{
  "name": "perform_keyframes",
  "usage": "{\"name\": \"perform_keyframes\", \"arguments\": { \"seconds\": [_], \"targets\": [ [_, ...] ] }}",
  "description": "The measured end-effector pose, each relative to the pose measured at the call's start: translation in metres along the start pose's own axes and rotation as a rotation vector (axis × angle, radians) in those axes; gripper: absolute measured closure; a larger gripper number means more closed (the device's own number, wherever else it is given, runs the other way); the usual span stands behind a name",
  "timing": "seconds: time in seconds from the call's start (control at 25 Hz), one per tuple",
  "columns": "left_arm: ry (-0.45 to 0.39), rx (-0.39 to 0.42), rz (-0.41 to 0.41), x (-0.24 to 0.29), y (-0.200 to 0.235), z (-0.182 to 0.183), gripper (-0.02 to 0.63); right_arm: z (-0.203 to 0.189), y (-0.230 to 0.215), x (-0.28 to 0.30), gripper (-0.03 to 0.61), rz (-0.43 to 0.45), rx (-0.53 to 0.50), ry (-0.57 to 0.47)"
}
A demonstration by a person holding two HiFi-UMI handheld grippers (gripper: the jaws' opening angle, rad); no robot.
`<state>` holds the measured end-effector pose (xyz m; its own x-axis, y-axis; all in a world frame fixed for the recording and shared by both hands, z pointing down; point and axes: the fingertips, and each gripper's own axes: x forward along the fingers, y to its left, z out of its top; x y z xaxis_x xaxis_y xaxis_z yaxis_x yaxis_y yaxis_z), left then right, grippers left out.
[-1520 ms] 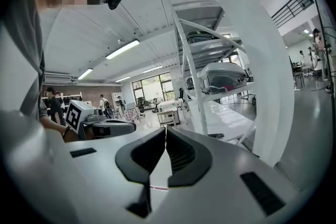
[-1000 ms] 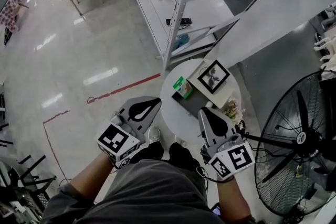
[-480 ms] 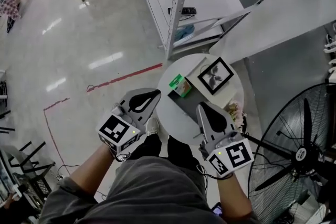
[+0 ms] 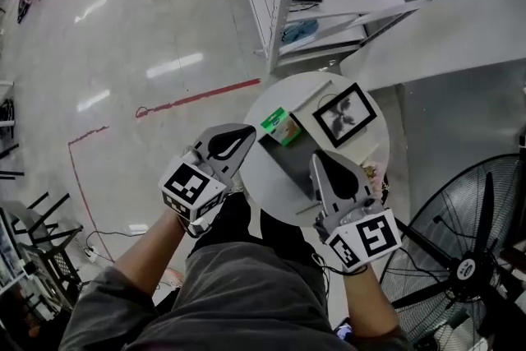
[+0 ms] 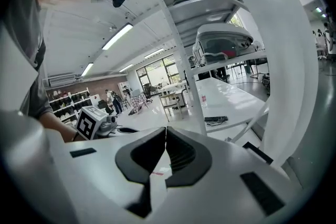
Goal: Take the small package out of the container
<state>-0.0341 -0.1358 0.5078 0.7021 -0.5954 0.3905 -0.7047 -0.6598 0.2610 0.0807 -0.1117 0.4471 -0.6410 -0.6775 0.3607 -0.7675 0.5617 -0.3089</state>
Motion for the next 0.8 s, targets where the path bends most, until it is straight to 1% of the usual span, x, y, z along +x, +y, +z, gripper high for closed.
{"name": "perform_keyframes", "arguments": {
  "seconds": [0.24, 0.56, 0.72, 0.8],
  "targets": [
    [0.059, -0.041, 0.001, 0.019, 0.015, -0.037, 0.597, -0.021, -0.013, 0.007, 0.555, 0.016, 0.013, 0.05],
    [0.1, -0.094, -0.006, 0.036, 0.023, -0.072, 0.561, -0.042, -0.025, 0.012, 0.555, 0.019, 0.034, 0.097],
    [0.127, -0.129, -0.023, 0.045, 0.023, -0.094, 0.506, -0.051, -0.029, 0.012, 0.555, 0.018, 0.041, 0.109],
    [0.14, -0.144, -0.029, 0.05, 0.024, -0.105, 0.491, -0.056, -0.031, 0.011, 0.555, 0.016, 0.045, 0.119]
  ]
}}
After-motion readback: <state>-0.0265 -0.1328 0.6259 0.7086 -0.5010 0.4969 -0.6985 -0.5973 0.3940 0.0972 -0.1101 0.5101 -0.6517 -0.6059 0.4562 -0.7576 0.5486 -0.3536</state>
